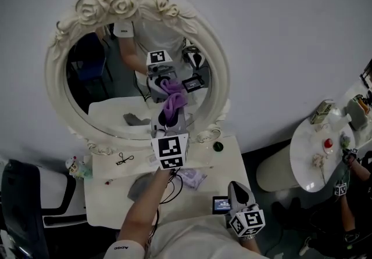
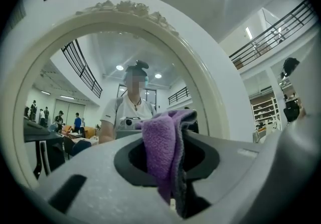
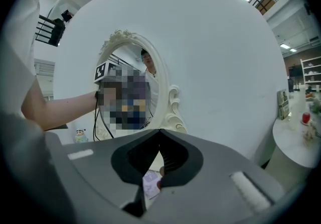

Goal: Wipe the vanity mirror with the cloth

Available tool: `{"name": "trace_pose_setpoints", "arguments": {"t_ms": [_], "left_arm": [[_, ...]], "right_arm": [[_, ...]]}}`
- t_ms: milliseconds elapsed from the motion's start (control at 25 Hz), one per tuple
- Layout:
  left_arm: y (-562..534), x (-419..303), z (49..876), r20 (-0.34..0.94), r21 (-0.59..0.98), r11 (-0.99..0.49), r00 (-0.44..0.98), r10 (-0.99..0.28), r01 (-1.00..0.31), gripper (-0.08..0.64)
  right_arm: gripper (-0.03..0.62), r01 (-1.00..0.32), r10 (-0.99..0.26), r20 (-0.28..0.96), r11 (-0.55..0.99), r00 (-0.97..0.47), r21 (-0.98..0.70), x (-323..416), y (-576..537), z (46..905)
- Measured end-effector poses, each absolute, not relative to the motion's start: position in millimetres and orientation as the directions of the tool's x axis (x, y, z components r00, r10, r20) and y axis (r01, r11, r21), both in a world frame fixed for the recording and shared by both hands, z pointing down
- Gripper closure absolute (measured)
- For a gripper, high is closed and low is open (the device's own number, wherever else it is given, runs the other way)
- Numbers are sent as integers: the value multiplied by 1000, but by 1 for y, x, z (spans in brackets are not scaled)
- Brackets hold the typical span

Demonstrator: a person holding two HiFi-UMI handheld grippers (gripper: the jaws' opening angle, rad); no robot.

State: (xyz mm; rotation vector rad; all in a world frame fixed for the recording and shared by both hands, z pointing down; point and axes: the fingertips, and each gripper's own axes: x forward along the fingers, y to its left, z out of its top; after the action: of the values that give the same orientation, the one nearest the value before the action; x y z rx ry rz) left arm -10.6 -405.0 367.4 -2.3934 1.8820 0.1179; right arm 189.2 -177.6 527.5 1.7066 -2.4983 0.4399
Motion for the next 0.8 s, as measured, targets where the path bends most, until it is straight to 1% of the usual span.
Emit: {"name": "trace_pose_setpoints", "arguments": {"t_ms": [280,520,680,800], "left_arm": [[-393,-92,373,-97,-41,-113,117,-988,-993,462],[-375,-177,388,-69,-37,10,-8,-998,-999,462],[-367,-215,392,-59,-64,64,-61,-996,-996,462],[-362,-241,394,-54,-50,105,-102,-993,-993,462]], "right_arm": [[584,-874,-847,225,446,-482,-194,134,-191,522],[584,-823,-797,211,532,-566,-200,83,-196,518],[584,-807,-779,215,553,-589,-208,60,-195,519],[584,-802,-773,216,558,-596,-215,46,-194,520]]}}
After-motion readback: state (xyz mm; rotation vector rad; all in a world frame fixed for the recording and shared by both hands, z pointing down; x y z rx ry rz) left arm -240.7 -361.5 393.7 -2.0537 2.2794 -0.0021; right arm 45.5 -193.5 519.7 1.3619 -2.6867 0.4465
